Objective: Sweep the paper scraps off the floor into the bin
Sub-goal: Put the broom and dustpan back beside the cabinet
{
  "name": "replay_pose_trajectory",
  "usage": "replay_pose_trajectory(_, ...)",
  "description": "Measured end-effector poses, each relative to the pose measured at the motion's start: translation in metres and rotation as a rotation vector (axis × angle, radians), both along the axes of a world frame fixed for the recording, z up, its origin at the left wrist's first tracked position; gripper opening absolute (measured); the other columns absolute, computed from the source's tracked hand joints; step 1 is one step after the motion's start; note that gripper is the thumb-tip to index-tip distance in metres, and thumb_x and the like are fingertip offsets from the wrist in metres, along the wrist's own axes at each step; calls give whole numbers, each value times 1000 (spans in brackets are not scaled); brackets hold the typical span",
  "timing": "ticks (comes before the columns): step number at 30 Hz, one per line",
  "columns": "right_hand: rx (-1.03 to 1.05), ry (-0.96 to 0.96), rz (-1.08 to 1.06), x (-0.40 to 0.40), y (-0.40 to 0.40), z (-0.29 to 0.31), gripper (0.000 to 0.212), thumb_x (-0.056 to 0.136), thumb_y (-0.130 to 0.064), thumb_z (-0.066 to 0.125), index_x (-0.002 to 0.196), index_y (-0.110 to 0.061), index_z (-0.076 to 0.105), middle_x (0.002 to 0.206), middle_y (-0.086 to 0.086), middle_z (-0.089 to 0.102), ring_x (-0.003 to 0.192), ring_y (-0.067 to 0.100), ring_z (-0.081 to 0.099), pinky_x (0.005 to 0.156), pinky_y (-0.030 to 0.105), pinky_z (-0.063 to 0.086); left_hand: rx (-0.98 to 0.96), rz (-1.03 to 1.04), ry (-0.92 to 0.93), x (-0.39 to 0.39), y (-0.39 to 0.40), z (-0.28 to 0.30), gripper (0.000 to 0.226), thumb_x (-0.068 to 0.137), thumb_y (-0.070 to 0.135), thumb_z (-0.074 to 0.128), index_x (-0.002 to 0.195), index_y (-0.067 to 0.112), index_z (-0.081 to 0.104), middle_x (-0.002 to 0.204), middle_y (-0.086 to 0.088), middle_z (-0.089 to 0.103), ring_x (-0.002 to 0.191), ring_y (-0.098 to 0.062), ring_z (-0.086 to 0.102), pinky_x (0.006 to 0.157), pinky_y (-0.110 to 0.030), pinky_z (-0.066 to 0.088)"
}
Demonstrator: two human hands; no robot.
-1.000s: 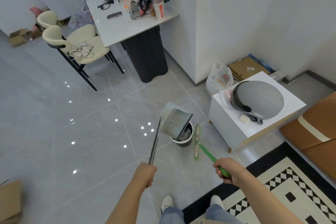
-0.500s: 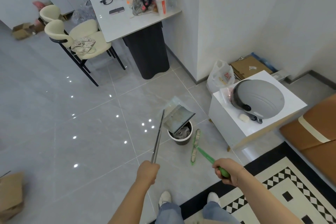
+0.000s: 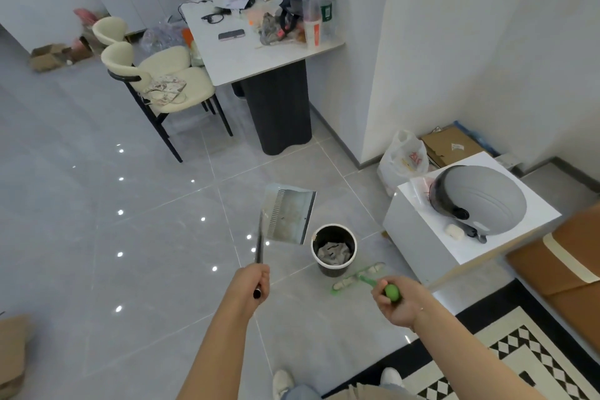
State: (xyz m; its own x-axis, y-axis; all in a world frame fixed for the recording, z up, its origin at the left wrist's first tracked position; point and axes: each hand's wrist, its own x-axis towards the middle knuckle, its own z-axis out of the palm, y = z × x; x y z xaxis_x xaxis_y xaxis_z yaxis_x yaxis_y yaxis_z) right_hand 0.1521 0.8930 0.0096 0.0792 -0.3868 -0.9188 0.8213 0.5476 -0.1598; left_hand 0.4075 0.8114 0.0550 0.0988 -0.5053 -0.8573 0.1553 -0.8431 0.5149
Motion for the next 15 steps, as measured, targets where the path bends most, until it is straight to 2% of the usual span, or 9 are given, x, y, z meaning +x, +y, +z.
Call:
replay_pose_trajectory(4, -17, -36, -73, 49, -34, 10, 31, 95, 0, 29, 67, -8, 40, 31, 5, 43, 20, 13, 42, 27, 6, 25, -4, 49, 54, 41, -15, -4, 22, 93, -4, 43, 74, 3, 50, 30, 2, 42, 20, -2, 35, 28, -5, 32)
replay_pose_trajectory(7, -8, -119, -138, 80, -60, 16, 34, 98, -4, 31, 67, -6, 44, 31, 5, 45, 21, 13, 42, 28, 6, 25, 1, 51, 56, 75, -24, -8, 20, 92, -4, 42, 75, 2, 51, 31, 2, 42, 20, -2, 36, 29, -5, 34)
replay_pose_trajectory(11, 24, -251, -212, 123, -91, 26, 34, 98, -7, 34, 68, -6, 50, 33, 8, 49, 48, 7, 45, 29, 8, 30, 7, 28, 8, 126, -33, -13, 19, 90, -5, 42, 76, 3, 52, 33, 1, 45, 21, -3, 37, 31, -5, 35)
replay_pose_trajectory(12, 31, -278, -221, 134, -99, 28, 31, 97, -7, 34, 72, -6, 51, 34, 9, 50, 48, 7, 45, 29, 10, 32, 7, 20, 0, 138, -37, -14, 18, 90, -5, 43, 77, 2, 52, 33, 1, 45, 21, -3, 37, 32, -6, 35)
replay_pose_trajectory(15, 37, -313, -231, 159, -118, 30, 17, 97, -6, 33, 91, -15, 48, 42, 7, 53, 27, 18, 48, 27, 15, 35, 10, 27, -9, 160, -46, -15, 17, 91, -6, 41, 80, 1, 52, 40, -3, 47, 21, -4, 37, 31, -6, 35)
